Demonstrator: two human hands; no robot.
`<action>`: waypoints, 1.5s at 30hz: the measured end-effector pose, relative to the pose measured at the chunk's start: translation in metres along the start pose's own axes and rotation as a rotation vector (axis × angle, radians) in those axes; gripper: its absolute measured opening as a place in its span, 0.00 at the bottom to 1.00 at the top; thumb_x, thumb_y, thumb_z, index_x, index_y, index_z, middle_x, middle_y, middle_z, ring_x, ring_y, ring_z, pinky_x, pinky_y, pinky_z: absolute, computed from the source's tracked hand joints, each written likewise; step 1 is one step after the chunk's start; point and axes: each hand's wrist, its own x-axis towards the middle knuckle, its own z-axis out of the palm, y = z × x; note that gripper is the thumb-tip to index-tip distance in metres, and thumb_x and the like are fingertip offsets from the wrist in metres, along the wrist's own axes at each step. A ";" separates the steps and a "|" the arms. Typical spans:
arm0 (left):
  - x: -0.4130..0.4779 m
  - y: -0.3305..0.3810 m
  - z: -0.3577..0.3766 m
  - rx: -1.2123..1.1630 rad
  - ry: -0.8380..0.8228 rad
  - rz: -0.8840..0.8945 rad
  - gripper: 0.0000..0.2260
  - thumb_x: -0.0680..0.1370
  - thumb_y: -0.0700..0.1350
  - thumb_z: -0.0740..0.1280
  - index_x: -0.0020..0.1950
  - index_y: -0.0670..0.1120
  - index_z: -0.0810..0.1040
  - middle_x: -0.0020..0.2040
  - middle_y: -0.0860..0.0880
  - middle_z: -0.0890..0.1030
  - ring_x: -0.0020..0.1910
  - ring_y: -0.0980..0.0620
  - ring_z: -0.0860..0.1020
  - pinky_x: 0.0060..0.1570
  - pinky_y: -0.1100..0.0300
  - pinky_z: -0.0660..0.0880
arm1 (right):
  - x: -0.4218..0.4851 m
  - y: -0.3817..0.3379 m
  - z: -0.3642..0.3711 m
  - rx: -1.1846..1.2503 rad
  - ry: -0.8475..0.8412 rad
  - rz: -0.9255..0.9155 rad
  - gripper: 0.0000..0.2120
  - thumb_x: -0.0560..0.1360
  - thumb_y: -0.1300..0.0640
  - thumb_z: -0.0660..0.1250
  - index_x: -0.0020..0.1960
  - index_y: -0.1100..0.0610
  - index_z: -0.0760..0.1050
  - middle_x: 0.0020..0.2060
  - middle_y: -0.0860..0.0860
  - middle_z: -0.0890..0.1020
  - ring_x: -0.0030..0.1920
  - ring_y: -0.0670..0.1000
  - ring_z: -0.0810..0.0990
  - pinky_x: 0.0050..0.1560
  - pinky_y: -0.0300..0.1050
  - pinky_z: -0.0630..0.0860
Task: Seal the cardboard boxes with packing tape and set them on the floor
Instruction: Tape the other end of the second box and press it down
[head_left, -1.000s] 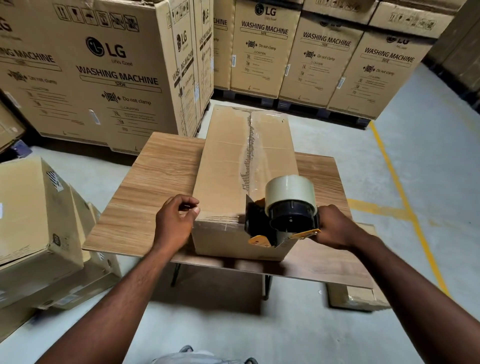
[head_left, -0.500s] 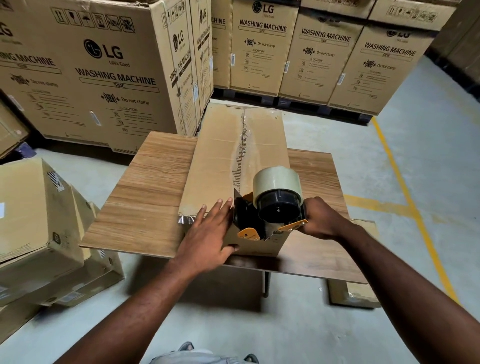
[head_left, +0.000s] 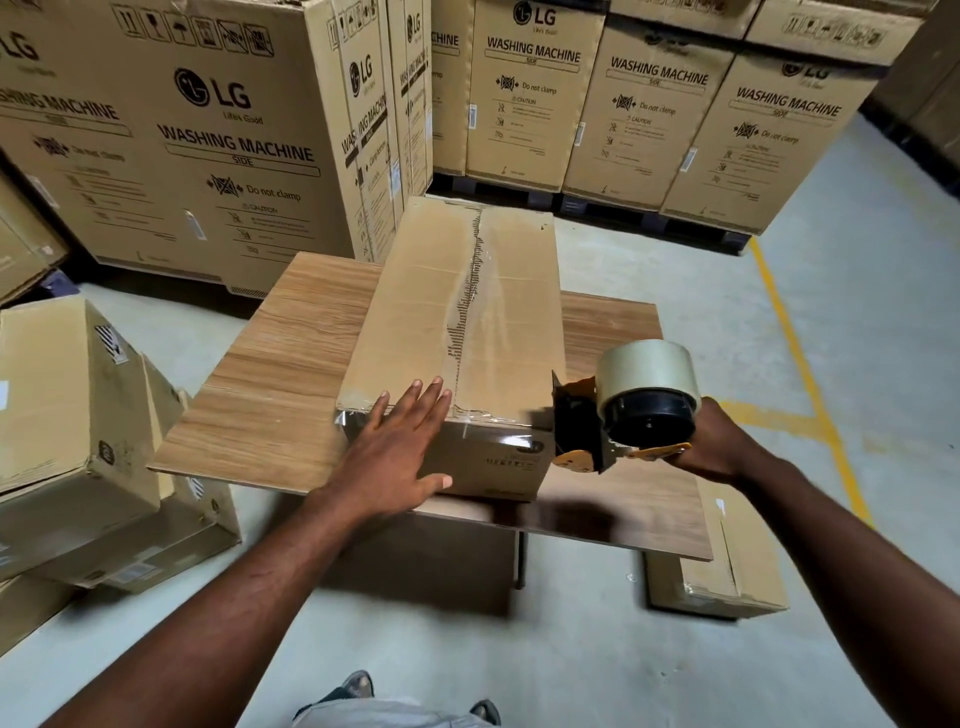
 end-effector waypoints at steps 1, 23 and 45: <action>0.001 0.006 -0.001 0.001 -0.005 -0.032 0.47 0.77 0.64 0.63 0.79 0.51 0.31 0.78 0.51 0.29 0.78 0.50 0.31 0.76 0.45 0.34 | -0.001 0.002 0.004 0.031 0.000 0.006 0.07 0.63 0.54 0.70 0.41 0.50 0.82 0.36 0.49 0.84 0.40 0.51 0.83 0.40 0.55 0.80; 0.040 0.083 0.015 -0.018 -0.021 0.123 0.48 0.76 0.67 0.61 0.79 0.50 0.30 0.78 0.51 0.28 0.77 0.52 0.30 0.75 0.50 0.32 | -0.023 0.028 0.002 -0.048 0.035 0.032 0.15 0.63 0.45 0.61 0.37 0.52 0.82 0.33 0.50 0.84 0.37 0.53 0.83 0.38 0.51 0.79; 0.046 0.081 0.016 -0.035 -0.095 0.123 0.52 0.75 0.66 0.64 0.78 0.49 0.29 0.77 0.51 0.27 0.77 0.51 0.29 0.76 0.44 0.33 | -0.033 0.046 0.077 -0.072 -0.235 0.396 0.06 0.74 0.51 0.71 0.43 0.54 0.81 0.39 0.56 0.84 0.43 0.56 0.82 0.41 0.45 0.73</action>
